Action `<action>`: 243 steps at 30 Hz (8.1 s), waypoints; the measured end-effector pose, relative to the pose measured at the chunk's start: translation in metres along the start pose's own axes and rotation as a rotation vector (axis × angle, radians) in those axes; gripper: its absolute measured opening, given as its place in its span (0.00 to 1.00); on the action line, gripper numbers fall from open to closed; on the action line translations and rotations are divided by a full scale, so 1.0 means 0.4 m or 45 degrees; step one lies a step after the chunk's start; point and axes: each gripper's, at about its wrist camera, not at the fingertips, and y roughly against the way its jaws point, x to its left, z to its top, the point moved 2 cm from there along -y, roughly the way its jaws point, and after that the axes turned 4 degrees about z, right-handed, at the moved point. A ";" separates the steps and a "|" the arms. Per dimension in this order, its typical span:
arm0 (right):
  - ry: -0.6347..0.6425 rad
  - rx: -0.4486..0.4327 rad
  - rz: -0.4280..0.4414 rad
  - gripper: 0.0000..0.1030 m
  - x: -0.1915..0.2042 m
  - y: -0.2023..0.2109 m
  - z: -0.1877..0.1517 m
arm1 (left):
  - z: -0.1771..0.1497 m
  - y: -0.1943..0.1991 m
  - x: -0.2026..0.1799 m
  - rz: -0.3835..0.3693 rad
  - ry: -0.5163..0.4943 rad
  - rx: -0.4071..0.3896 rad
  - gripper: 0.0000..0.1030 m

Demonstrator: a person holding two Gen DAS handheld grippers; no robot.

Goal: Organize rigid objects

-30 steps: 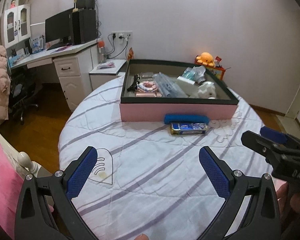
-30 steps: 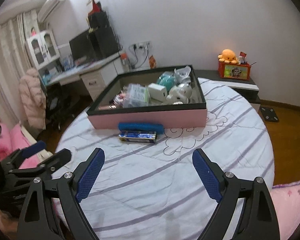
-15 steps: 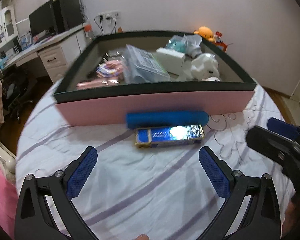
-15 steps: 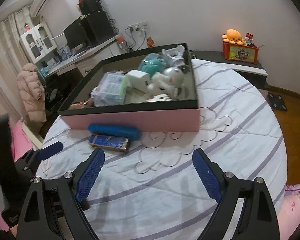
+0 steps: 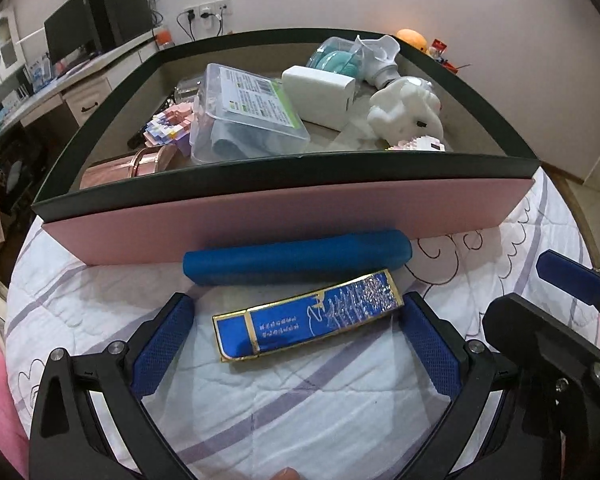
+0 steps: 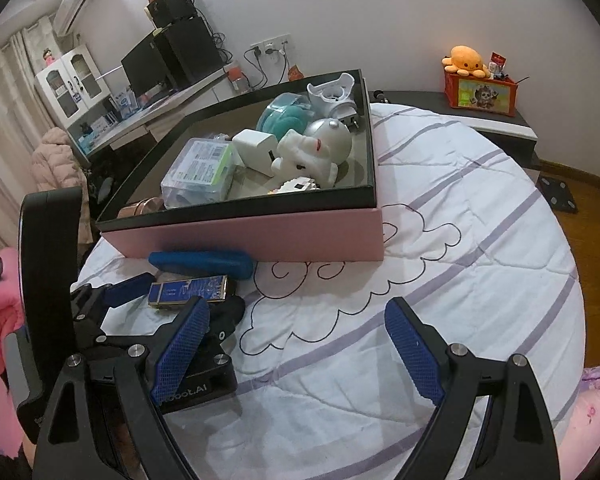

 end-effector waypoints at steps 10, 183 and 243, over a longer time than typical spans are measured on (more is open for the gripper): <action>-0.003 0.008 0.018 0.88 -0.001 -0.018 0.012 | 0.000 0.003 0.031 -0.029 0.056 -0.047 0.82; 0.193 -0.537 -0.233 1.00 0.382 0.503 -0.073 | -0.198 0.716 0.241 0.153 0.168 -0.709 1.00; 0.149 -0.634 -0.313 1.00 0.410 0.566 -0.166 | -0.263 0.729 0.265 0.071 0.166 -0.660 1.00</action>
